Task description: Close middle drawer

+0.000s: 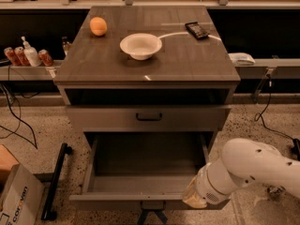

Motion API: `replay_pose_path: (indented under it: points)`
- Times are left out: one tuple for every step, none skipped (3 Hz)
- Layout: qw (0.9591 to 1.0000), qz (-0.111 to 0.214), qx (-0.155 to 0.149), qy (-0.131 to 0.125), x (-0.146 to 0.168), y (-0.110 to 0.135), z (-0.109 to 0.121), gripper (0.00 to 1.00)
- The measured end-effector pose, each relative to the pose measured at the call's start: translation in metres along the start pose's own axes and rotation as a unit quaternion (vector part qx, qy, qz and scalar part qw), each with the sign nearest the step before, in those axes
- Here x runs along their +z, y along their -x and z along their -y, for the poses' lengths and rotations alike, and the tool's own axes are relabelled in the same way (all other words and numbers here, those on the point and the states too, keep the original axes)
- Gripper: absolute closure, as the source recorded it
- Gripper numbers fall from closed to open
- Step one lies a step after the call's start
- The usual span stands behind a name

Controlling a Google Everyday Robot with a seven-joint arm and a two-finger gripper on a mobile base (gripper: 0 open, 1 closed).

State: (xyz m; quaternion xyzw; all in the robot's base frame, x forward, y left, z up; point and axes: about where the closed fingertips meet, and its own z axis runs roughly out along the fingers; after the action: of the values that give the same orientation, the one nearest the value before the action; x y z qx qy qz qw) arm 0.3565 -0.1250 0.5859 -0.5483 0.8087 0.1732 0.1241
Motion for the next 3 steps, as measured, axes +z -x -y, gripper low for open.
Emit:
replay_pose_path:
  points:
    - [0.9997, -0.008, 0.02, 0.009, 0.036, -0.02, 0.007, 1.0]
    - [0.9989, -0.013, 0.039, 0.021, 0.07, -0.039, 0.014, 1.0]
    - [0.9975, -0.01, 0.061, 0.035, 0.101, -0.057, 0.021, 1.0]
